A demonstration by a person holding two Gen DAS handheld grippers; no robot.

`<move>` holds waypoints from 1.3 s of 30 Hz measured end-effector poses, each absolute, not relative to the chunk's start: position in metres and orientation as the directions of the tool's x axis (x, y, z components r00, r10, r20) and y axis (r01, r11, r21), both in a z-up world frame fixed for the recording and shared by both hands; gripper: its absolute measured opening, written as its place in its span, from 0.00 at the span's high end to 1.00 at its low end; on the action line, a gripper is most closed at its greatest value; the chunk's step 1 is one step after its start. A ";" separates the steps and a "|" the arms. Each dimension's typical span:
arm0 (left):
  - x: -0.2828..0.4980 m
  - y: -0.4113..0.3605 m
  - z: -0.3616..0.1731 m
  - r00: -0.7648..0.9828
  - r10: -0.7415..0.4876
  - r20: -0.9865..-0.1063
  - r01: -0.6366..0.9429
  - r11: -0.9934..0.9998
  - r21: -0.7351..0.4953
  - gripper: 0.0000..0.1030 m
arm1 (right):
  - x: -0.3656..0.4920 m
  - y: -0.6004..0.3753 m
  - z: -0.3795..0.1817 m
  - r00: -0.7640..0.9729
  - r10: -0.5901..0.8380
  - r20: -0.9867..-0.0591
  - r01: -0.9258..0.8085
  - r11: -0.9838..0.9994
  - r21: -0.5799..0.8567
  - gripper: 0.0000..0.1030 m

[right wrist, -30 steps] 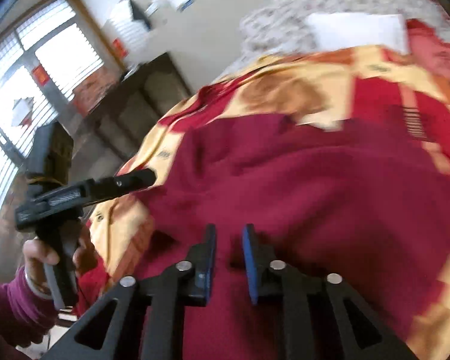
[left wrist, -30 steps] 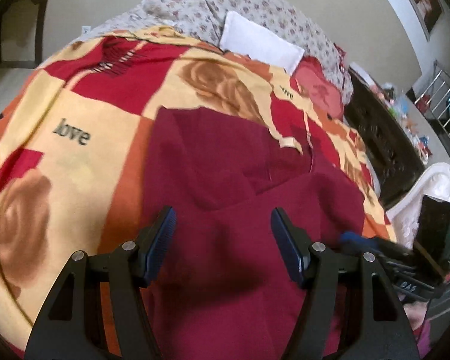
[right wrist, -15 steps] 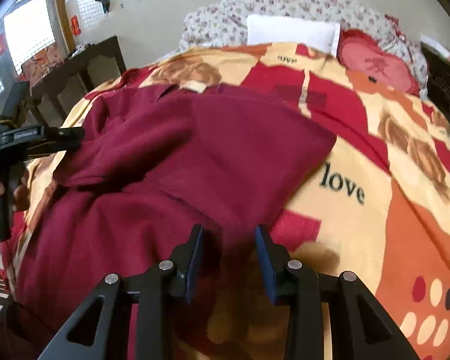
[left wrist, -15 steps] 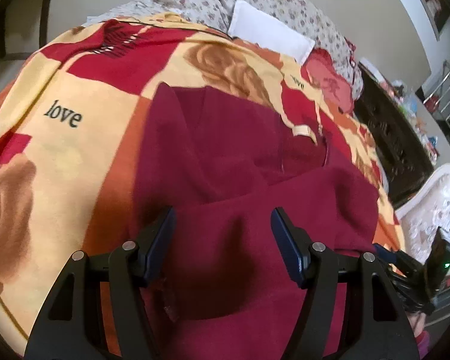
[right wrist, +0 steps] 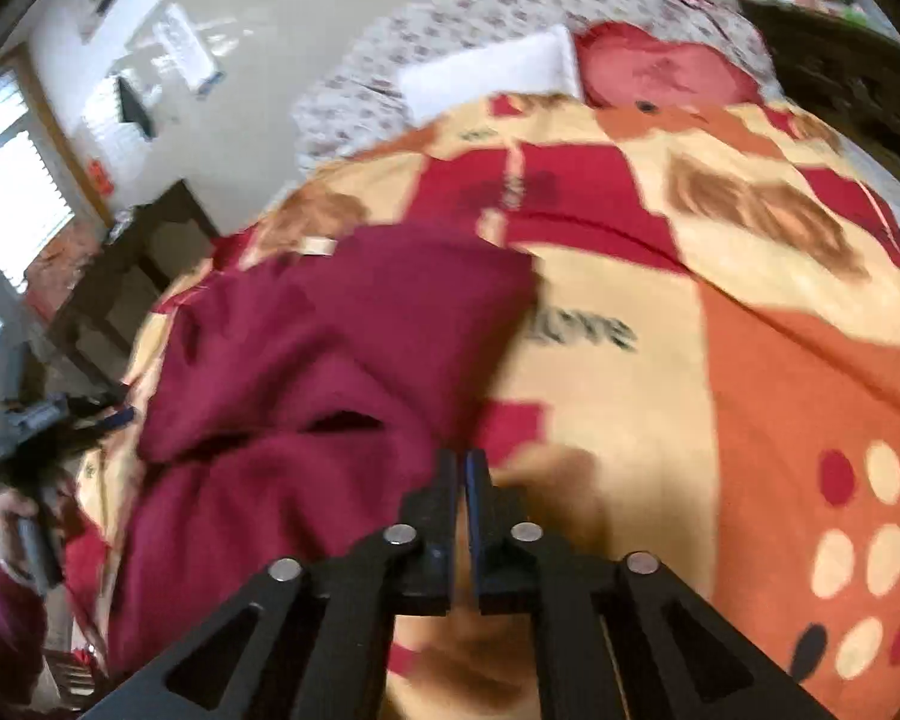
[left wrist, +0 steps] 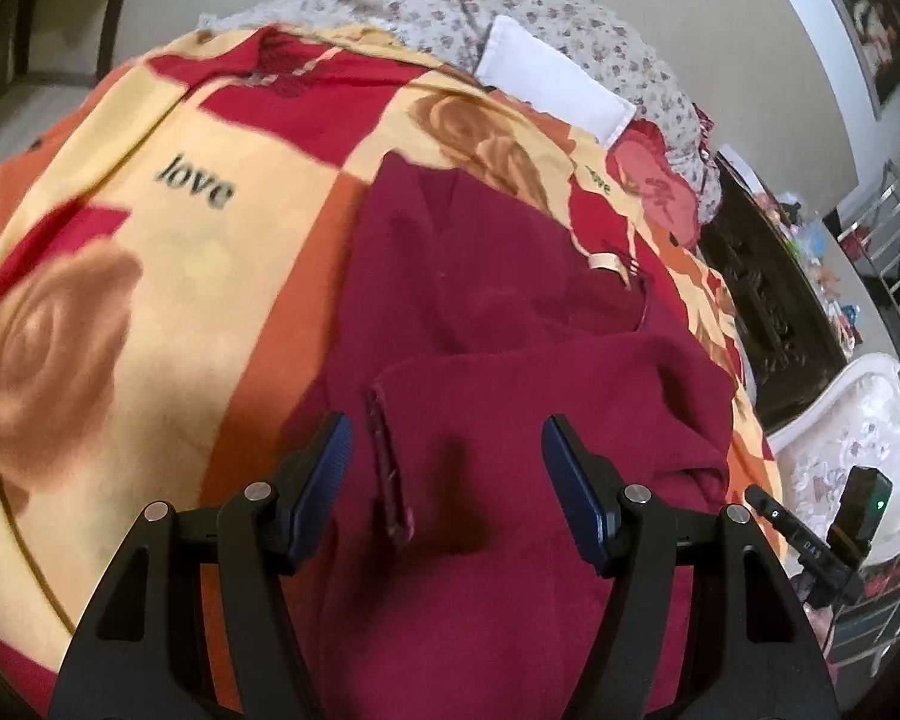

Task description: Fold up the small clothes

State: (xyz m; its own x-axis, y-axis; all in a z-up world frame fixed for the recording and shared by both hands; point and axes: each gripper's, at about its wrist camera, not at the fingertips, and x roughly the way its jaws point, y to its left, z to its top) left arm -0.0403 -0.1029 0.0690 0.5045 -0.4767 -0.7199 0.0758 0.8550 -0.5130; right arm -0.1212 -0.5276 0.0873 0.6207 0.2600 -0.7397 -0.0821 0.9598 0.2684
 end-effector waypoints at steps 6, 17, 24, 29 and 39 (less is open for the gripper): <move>-0.052 -0.107 0.056 0.465 -0.535 -0.705 0.067 0.816 -0.575 0.36 | -0.090 -0.479 0.062 0.572 0.142 -0.808 -0.139 0.987 0.076 0.59; -0.044 -0.124 0.042 0.420 -0.520 -0.744 0.057 0.833 -0.550 0.36 | -0.119 -0.516 0.052 0.529 0.103 -0.842 -0.044 0.995 0.094 0.92; -0.054 -0.125 0.074 0.516 -0.464 -0.720 0.119 0.871 -0.477 0.36 | -0.112 -0.545 0.097 0.629 0.267 -0.730 -0.006 0.941 0.340 0.77; -0.050 -0.129 0.075 0.523 -0.448 -0.725 0.116 0.880 -0.460 0.36 | -0.047 -0.543 0.078 0.618 0.267 -0.740 0.029 0.932 0.361 0.28; -0.044 -0.133 0.050 0.494 -0.424 -0.759 0.078 0.891 -0.447 0.36 | -0.001 -0.547 0.068 0.648 0.168 -0.743 0.064 0.960 0.273 0.89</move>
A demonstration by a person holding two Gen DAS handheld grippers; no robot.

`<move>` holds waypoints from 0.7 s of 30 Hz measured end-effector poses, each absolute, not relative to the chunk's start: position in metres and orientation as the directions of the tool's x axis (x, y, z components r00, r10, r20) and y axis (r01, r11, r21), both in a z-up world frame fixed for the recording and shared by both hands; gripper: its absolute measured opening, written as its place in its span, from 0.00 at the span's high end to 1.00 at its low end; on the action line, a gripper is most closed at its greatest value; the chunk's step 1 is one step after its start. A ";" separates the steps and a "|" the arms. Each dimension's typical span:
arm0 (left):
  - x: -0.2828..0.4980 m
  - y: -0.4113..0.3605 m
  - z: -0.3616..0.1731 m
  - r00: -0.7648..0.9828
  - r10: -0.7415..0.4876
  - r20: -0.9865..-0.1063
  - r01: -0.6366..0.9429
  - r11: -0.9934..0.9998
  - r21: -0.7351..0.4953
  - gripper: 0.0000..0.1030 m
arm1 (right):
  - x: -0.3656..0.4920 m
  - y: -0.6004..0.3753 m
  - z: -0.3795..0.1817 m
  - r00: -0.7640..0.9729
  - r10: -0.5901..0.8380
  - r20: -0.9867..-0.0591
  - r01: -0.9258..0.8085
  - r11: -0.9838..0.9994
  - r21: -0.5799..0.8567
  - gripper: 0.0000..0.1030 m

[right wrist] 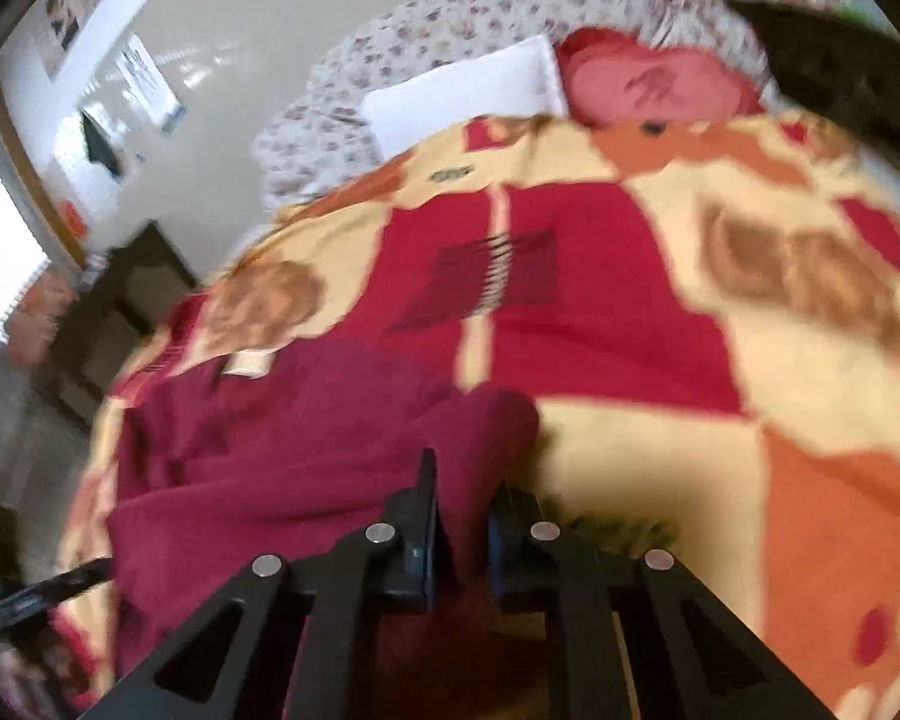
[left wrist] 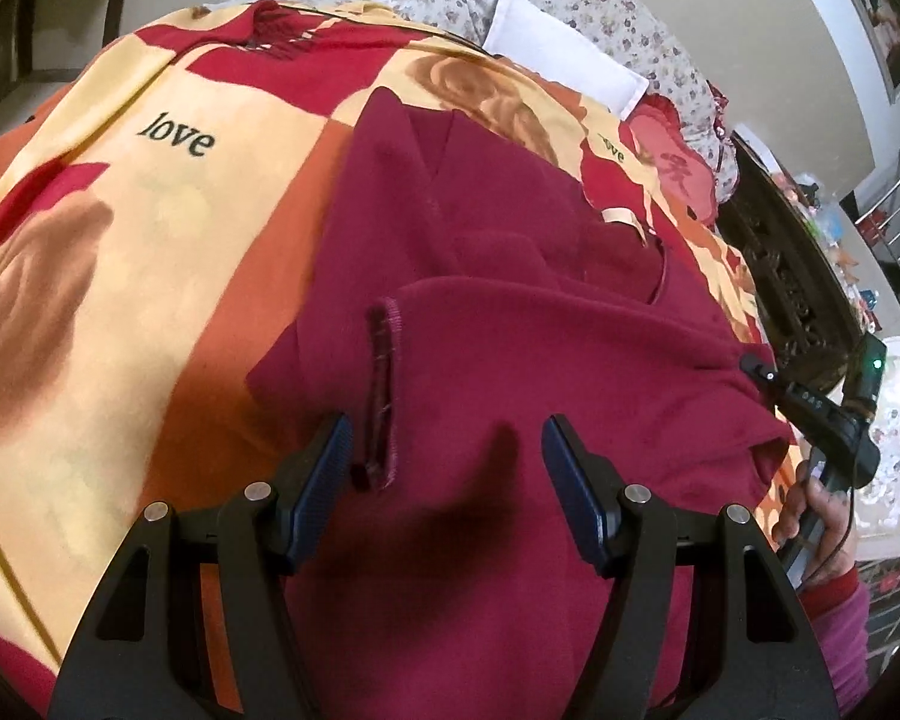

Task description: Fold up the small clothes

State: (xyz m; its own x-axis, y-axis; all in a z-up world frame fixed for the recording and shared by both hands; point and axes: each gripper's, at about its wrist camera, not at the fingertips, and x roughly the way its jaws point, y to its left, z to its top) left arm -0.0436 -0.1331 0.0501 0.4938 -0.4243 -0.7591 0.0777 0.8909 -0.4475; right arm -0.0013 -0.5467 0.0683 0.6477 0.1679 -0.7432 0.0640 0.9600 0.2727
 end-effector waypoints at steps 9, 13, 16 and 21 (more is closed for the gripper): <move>-0.037 -0.138 0.057 0.500 -0.430 -0.752 0.103 0.892 -0.441 0.36 | -0.043 -0.558 0.082 0.641 0.249 -0.726 0.082 0.918 0.387 0.83; -0.027 -0.145 0.059 0.490 -0.423 -0.762 0.119 0.898 -0.423 0.36 | -0.074 -0.529 0.086 0.606 0.241 -0.758 -0.024 0.958 0.286 0.83; -0.019 -0.150 0.054 0.478 -0.402 -0.781 0.125 0.911 -0.392 0.36 | -0.084 -0.515 0.054 0.479 0.251 -0.841 -0.038 0.963 0.266 0.83; -0.026 -0.145 0.065 0.505 -0.411 -0.759 0.134 0.906 -0.401 0.36 | -0.105 -0.526 0.064 0.524 0.267 -0.809 -0.006 0.951 0.310 0.83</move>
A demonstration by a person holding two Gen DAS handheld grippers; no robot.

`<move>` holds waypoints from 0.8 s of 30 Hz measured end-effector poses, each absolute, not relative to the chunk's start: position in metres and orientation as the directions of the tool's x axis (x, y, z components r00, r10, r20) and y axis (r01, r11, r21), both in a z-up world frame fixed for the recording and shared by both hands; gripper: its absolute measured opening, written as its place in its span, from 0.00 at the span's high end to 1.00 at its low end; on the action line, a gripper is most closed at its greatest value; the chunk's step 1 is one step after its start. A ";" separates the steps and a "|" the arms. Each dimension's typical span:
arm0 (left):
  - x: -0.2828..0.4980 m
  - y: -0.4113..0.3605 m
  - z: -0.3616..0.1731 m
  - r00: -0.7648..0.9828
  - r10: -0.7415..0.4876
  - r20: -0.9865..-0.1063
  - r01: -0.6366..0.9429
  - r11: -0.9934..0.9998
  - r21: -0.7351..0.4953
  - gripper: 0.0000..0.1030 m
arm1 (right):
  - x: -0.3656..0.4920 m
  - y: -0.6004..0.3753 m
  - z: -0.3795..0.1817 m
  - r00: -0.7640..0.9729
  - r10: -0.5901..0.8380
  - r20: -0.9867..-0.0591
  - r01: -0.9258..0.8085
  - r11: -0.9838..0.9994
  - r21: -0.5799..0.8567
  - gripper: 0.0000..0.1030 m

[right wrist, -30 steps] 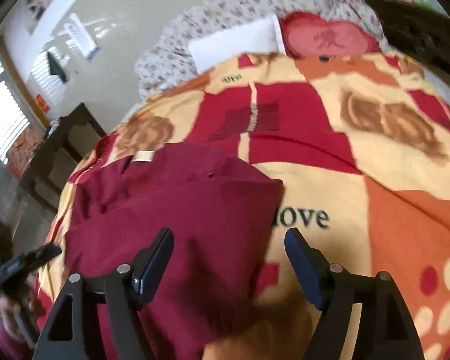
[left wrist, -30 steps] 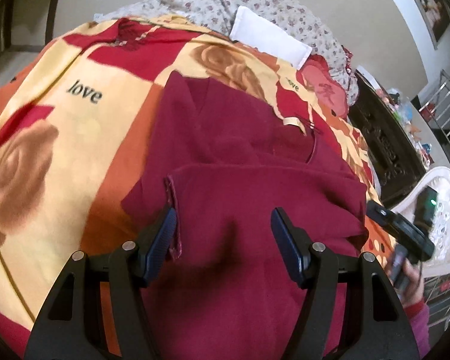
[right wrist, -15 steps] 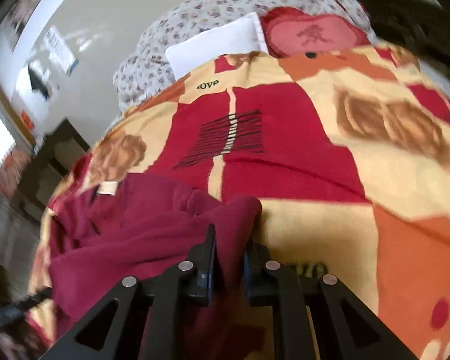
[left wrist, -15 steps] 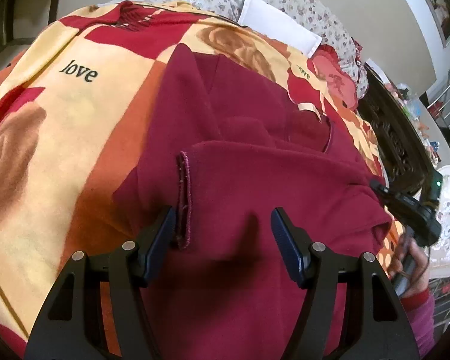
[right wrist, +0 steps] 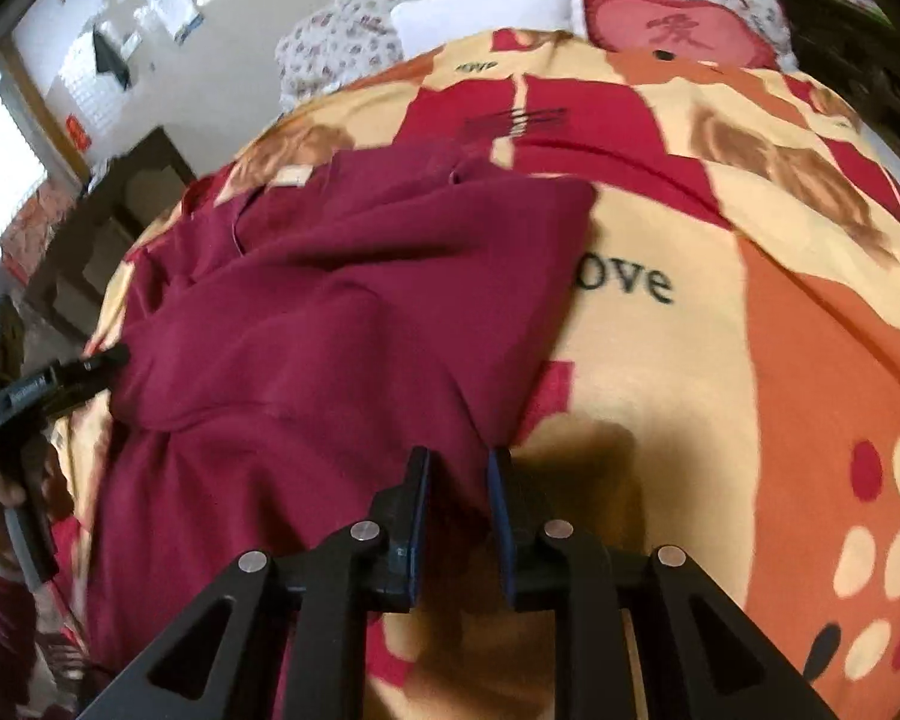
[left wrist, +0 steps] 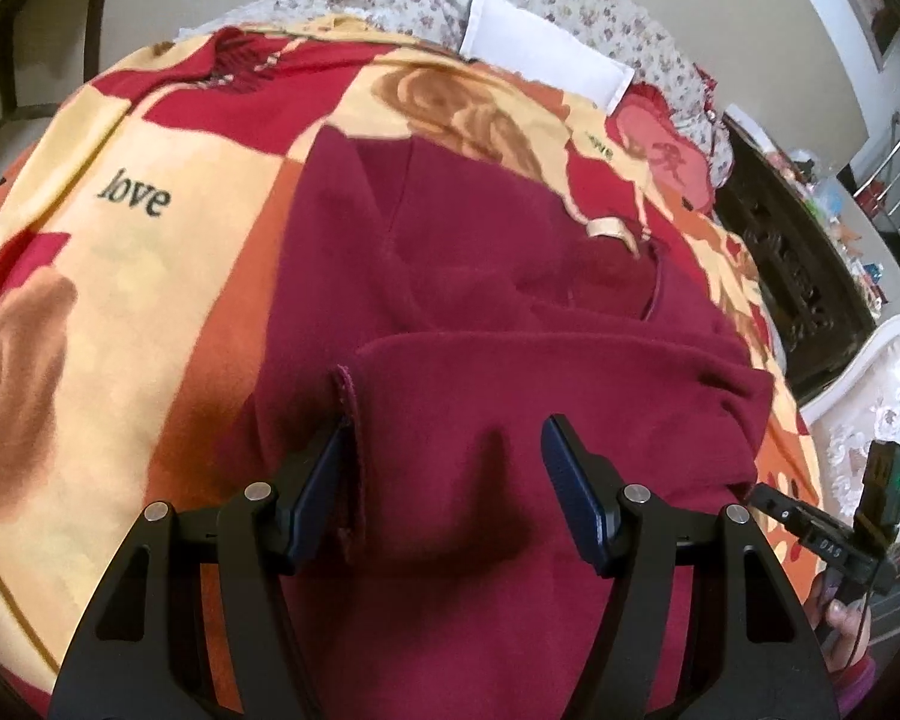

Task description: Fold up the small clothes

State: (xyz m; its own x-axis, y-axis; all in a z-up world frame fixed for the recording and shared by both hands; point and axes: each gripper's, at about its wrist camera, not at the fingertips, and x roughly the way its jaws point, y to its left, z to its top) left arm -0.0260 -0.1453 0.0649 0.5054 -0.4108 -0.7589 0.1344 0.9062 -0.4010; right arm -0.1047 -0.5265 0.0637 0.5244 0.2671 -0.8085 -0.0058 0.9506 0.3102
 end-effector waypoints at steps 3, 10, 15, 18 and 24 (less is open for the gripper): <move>-0.026 -0.144 0.071 0.539 -0.393 -0.745 0.154 0.916 -0.371 0.36 | -0.109 -0.527 0.072 0.550 0.279 -0.787 -0.003 0.943 0.333 0.83; -0.003 -0.156 0.063 0.523 -0.362 -0.771 0.204 0.932 -0.299 0.36 | -0.107 -0.513 0.076 0.547 0.332 -0.769 -0.028 0.925 0.379 0.83; -0.005 -0.149 0.068 0.539 -0.347 -0.768 0.195 0.938 -0.287 0.36 | -0.105 -0.507 0.075 0.536 0.348 -0.769 -0.041 0.921 0.388 0.83; -0.003 -0.151 0.071 0.554 -0.335 -0.762 0.212 0.942 -0.260 0.36 | -0.102 -0.507 0.071 0.527 0.364 -0.768 -0.033 0.912 0.409 0.83; 0.011 -0.161 0.044 0.486 -0.323 -0.812 0.239 0.943 -0.232 0.36 | -0.099 -0.502 0.072 0.527 0.380 -0.760 -0.030 0.902 0.431 0.82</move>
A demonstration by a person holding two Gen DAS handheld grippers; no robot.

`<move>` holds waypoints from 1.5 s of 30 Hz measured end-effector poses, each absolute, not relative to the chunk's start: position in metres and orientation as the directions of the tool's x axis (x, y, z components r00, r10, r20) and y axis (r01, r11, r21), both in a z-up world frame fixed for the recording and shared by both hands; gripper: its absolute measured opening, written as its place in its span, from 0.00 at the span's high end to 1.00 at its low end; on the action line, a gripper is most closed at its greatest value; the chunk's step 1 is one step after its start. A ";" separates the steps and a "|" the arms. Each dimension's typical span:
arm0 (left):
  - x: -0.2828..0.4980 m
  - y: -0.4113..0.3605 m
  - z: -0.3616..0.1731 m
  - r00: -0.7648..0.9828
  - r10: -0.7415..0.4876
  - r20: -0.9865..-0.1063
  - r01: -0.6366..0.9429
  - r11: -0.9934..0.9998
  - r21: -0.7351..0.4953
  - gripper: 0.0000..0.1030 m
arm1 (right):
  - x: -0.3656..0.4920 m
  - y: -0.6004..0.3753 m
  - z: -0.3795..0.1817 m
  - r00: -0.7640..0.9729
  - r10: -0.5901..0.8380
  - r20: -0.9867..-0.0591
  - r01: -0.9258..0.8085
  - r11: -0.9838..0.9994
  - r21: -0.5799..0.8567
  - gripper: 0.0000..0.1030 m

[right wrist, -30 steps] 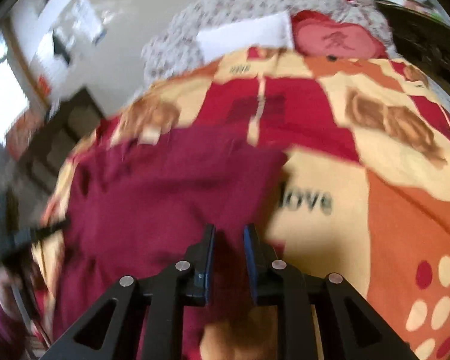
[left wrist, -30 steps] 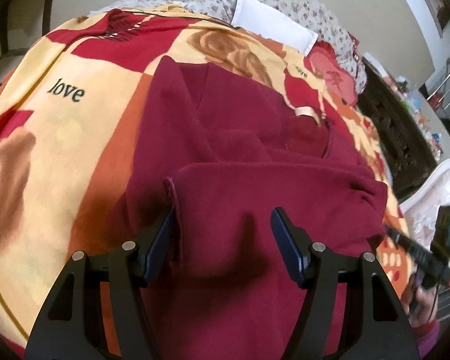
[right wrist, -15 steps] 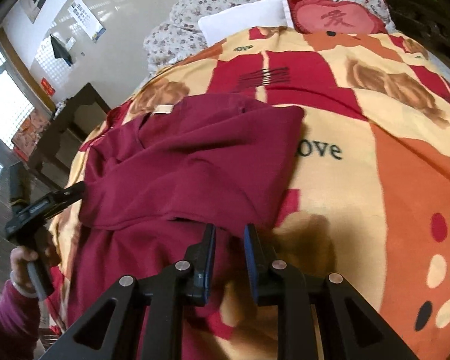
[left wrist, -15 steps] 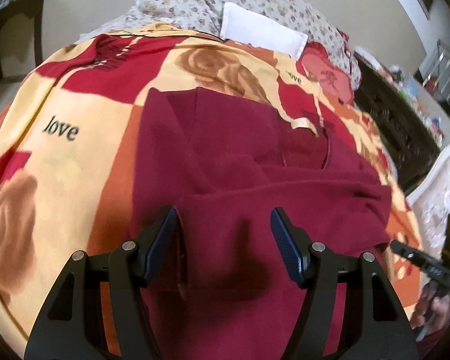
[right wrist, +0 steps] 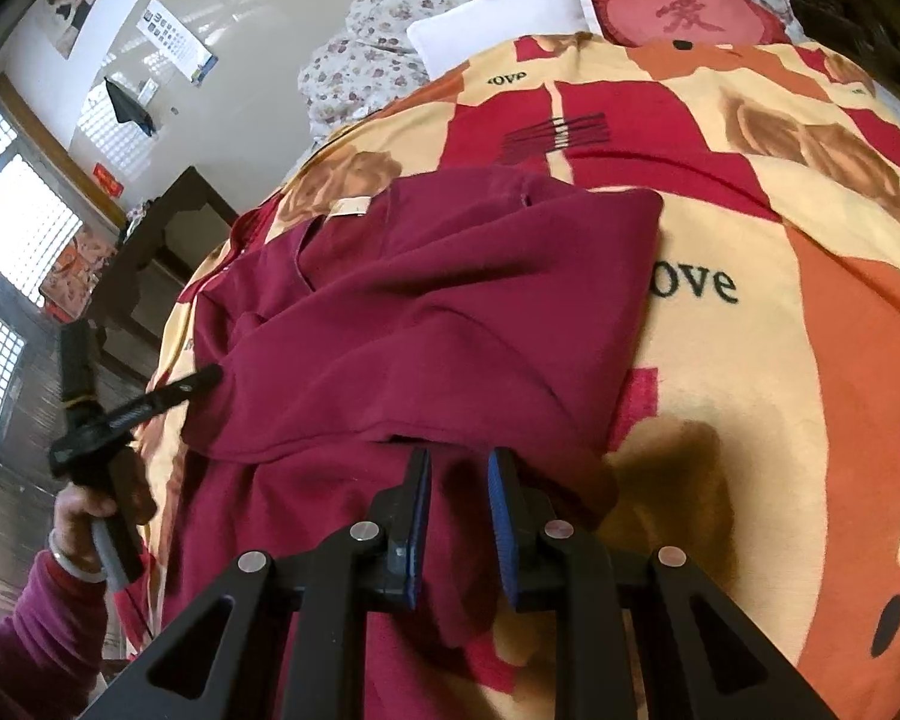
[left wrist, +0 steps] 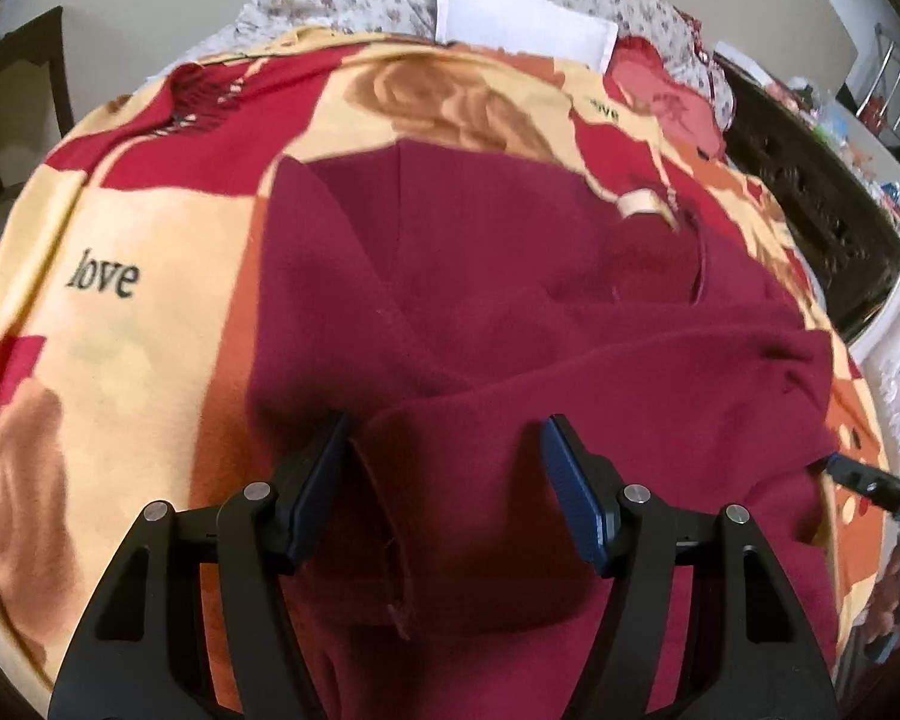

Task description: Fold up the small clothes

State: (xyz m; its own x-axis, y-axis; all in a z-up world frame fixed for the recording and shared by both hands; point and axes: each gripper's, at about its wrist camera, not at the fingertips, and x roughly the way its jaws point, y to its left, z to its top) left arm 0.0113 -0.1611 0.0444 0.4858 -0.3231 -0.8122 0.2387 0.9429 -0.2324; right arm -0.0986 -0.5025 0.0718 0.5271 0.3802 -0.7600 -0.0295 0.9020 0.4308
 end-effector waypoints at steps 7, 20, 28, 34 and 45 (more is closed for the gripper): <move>0.008 -0.158 0.043 0.480 -0.296 -0.826 0.265 0.946 -0.186 0.90 | -0.095 -0.499 0.071 0.524 0.383 -0.761 -0.032 0.901 0.432 0.82; 0.026 -0.142 0.115 0.589 -0.380 -0.714 0.277 0.924 -0.263 0.91 | -0.081 -0.485 0.082 0.553 0.370 -0.746 -0.058 0.911 0.409 0.82; 0.036 -0.130 0.056 0.497 -0.350 -0.794 0.167 0.936 -0.309 0.91 | -0.094 -0.479 0.105 0.597 0.344 -0.725 -0.111 0.930 0.350 0.77; 0.023 -0.131 0.064 0.508 -0.344 -0.790 0.172 0.939 -0.298 0.84 | -0.082 -0.492 0.043 0.462 0.319 -0.828 -0.031 0.938 0.344 0.74; -0.053 -0.124 0.083 0.525 -0.244 -0.816 0.145 0.970 -0.197 0.58 | -0.120 -0.507 0.088 0.585 0.291 -0.757 0.002 0.933 0.360 0.52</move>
State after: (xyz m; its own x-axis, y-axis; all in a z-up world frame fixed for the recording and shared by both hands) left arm -0.0532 -0.1242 0.0830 0.5247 -0.2440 -0.8156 0.1451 0.9697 -0.1967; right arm -0.1200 -0.5066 0.0876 0.5849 0.2910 -0.7571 0.0018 0.9330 0.3599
